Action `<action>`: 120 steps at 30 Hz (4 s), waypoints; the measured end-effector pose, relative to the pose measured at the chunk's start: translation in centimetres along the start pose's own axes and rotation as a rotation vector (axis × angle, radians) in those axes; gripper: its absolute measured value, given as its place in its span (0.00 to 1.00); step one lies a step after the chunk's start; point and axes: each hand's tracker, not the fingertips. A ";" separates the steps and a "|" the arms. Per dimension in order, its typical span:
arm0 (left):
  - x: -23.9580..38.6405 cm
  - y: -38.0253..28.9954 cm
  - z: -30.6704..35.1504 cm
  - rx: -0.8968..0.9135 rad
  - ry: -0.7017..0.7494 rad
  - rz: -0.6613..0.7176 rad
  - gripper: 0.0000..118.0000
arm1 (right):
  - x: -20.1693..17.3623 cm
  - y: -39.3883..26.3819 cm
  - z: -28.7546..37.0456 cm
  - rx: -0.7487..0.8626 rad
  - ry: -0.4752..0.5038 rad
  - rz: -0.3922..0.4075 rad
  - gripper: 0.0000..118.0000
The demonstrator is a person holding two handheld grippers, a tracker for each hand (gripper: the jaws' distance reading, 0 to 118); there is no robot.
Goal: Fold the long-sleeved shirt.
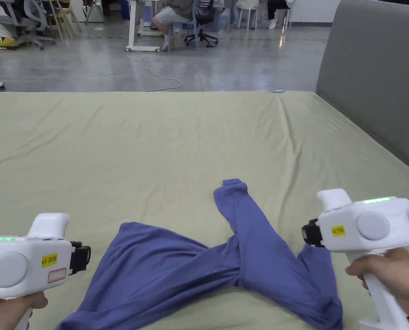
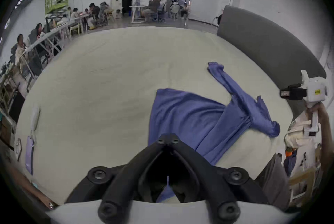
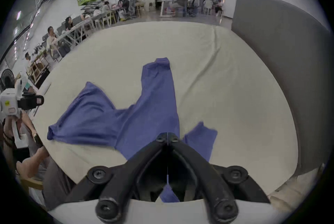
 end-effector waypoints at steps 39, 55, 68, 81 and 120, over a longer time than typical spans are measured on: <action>0.1 3.4 -1.5 0.051 -0.094 0.045 0.00 | -2.6 12.7 -5.8 0.061 0.124 0.045 0.03; 2.7 -0.3 0.0 0.013 -0.149 0.035 0.00 | -4.6 -10.2 -2.3 -0.310 0.209 0.178 0.03; 2.4 -0.2 1.0 0.025 -0.158 0.035 0.00 | -2.5 -6.3 3.3 -0.096 0.179 0.077 0.81; 0.4 -2.6 2.8 -0.043 0.001 0.105 0.62 | -0.6 -0.8 0.6 0.029 0.070 -0.025 0.00; -1.4 -5.4 1.1 -0.139 0.117 0.099 0.01 | -5.1 8.0 -20.6 -0.399 0.048 0.120 0.55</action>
